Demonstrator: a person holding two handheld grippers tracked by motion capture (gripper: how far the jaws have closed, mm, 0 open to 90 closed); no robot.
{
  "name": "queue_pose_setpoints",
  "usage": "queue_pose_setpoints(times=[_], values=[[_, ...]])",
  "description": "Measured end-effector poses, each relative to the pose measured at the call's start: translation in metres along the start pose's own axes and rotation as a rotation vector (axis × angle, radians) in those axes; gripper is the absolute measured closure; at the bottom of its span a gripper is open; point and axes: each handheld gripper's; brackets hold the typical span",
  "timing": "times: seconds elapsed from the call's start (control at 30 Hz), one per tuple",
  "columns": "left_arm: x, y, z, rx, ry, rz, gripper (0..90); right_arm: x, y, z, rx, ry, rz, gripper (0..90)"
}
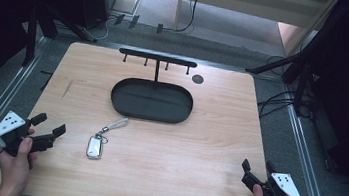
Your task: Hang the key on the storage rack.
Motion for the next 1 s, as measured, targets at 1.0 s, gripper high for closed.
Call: queue_pose_setpoints(times=[1.0], values=[[0.08, -0.07, -0.079, 0.364, 0.015, 0.624, 14.2, 0.001, 0.0, -0.001, 0.006, 0.001, 0.013, 12.8]])
Point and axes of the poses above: each handheld gripper's, and its own axes: x roughly forward along the jaws, y roughly out of its underside, z roughly to its left, and after that the axes turned 7 degrees about -x, right-handed
